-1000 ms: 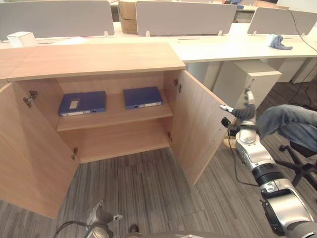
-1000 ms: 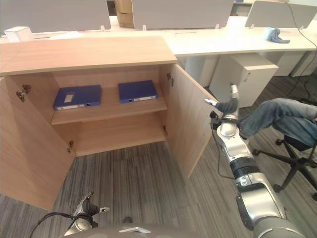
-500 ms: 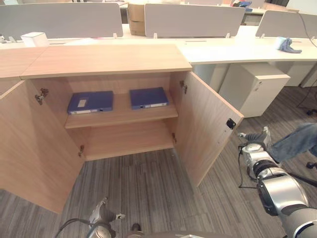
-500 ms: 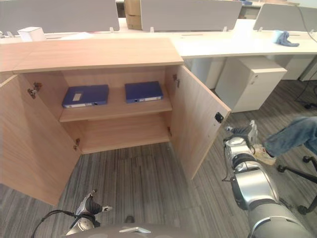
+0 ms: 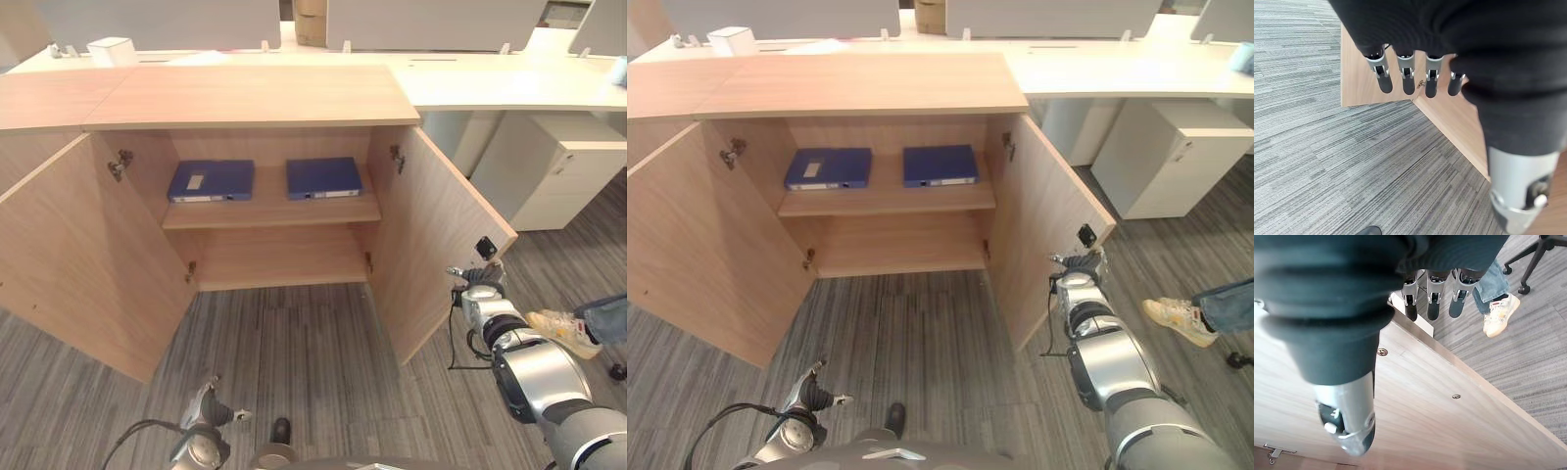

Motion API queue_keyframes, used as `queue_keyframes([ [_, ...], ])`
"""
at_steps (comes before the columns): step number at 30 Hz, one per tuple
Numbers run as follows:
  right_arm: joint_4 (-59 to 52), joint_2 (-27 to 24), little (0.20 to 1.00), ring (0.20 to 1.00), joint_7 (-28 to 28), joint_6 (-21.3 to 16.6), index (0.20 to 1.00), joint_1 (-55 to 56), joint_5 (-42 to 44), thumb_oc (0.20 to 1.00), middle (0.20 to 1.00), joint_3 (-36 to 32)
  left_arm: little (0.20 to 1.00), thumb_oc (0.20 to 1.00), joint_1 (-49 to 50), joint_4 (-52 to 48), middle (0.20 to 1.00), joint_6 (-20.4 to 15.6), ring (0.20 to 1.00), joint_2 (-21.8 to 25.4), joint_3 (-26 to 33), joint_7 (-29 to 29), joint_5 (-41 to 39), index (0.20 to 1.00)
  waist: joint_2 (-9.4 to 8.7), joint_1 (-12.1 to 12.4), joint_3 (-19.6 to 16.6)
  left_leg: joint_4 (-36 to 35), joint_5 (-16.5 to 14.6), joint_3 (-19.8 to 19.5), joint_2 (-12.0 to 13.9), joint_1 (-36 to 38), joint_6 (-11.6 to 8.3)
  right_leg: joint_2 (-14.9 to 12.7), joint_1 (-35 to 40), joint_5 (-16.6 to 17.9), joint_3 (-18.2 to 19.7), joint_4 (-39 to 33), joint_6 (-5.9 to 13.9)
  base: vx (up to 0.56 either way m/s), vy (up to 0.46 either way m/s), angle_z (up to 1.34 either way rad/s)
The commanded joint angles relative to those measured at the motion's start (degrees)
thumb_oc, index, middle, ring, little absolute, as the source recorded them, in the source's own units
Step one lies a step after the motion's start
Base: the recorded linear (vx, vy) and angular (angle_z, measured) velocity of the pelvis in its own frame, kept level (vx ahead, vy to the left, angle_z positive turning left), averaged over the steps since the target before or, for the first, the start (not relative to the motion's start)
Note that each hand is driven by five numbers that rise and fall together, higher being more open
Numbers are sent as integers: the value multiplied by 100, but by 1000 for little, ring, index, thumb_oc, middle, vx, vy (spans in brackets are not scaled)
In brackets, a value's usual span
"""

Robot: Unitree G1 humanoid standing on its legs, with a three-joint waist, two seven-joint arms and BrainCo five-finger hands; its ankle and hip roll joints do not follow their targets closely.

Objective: Put the empty folder in the office cabinet

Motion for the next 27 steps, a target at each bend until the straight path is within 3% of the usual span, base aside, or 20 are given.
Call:
queue_keyframes([
  [1,-191,331,1000,1000,459,-439,1000,-1200,281,1000,1000,568,1000,1000,-380,-87,1000,-213,1000,338,-384,-23,-174,1000,-243,398,81,-38,-589,160,-230,6,-108,47,-61,-498,-59,11,10,33,-31,4],
  [8,-398,448,1000,1000,586,-509,1000,-1294,448,1000,1000,717,1000,1000,-415,-70,1000,-212,1000,315,-410,-55,-193,1000,-255,411,66,-38,-554,135,-238,-25,-111,52,-80,-480,-71,11,0,10,-13,1],
  [10,-1704,930,1000,1000,1139,-735,1000,-1303,956,1000,1000,1544,1000,1000,-565,71,1000,-190,1000,207,-487,-107,-213,1000,-310,421,84,-38,-545,146,-211,27,-151,88,-25,-508,-75,11,-45,35,-61,4],
  [17,-3816,895,1000,1000,2027,-753,1000,-763,1297,1000,1000,2723,1000,1000,-569,96,1000,-158,1000,91,-342,-165,-168,1000,-376,296,87,-38,-530,176,-145,75,-192,122,17,-542,-79,11,-85,10,-41,-4],
  [27,-4236,800,1000,1000,2294,-707,1000,-187,1563,1000,1000,2891,1000,1000,-526,135,1000,-132,1000,13,-187,-164,-177,1000,-374,191,89,-38,-514,221,-61,139,-223,152,62,-582,-65,19,-113,-2,-32,5],
])
